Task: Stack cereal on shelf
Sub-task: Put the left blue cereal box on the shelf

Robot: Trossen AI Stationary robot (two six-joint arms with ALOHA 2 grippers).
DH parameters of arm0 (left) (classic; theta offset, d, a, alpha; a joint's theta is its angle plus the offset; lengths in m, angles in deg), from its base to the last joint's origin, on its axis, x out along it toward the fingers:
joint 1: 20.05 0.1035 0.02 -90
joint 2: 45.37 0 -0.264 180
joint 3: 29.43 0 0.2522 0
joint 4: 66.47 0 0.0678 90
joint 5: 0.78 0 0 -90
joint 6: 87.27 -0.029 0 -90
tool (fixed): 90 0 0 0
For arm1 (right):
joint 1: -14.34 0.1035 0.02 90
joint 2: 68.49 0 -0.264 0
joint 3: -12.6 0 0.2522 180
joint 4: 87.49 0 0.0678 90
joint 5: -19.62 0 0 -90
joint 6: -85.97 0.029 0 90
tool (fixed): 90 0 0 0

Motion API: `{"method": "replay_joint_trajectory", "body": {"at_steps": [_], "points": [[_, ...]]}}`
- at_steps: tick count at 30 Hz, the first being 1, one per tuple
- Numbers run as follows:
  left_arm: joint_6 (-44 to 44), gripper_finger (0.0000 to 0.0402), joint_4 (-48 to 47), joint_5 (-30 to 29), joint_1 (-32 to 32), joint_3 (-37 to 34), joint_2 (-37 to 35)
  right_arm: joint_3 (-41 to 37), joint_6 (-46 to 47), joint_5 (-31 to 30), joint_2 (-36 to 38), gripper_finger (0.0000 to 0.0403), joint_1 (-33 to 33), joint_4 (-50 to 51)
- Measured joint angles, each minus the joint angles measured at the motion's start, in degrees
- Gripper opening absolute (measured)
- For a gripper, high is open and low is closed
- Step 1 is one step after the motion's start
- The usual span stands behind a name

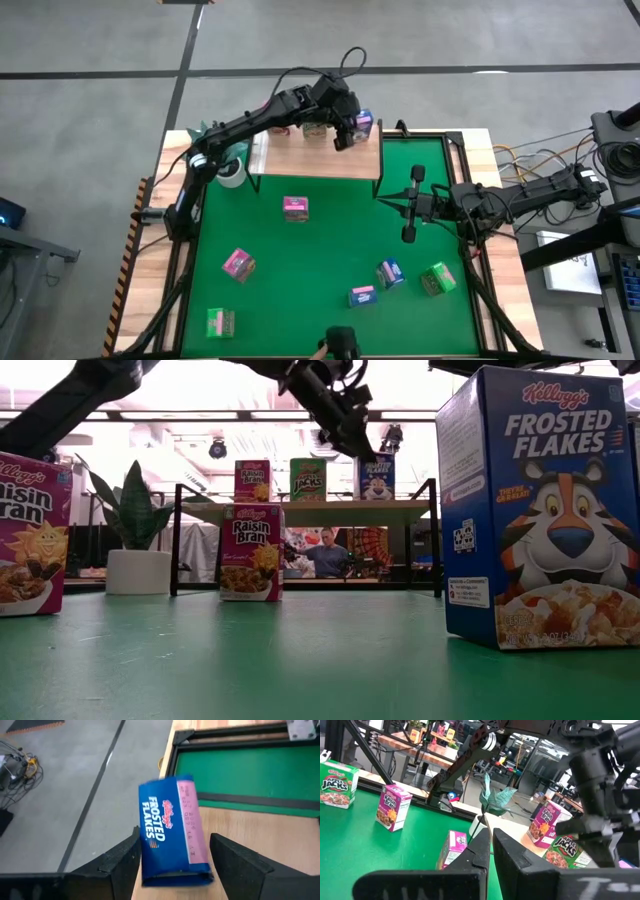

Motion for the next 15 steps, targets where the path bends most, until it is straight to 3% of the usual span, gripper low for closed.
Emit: {"method": "replay_joint_trajectory", "body": {"at_steps": [15], "points": [[0.7, 0.0207, -6.1, -0.5, -4.6, -0.4, -3.3, 0.0, -0.4, 0.0, 0.0, 0.0013, 0.0, 0.0]]}}
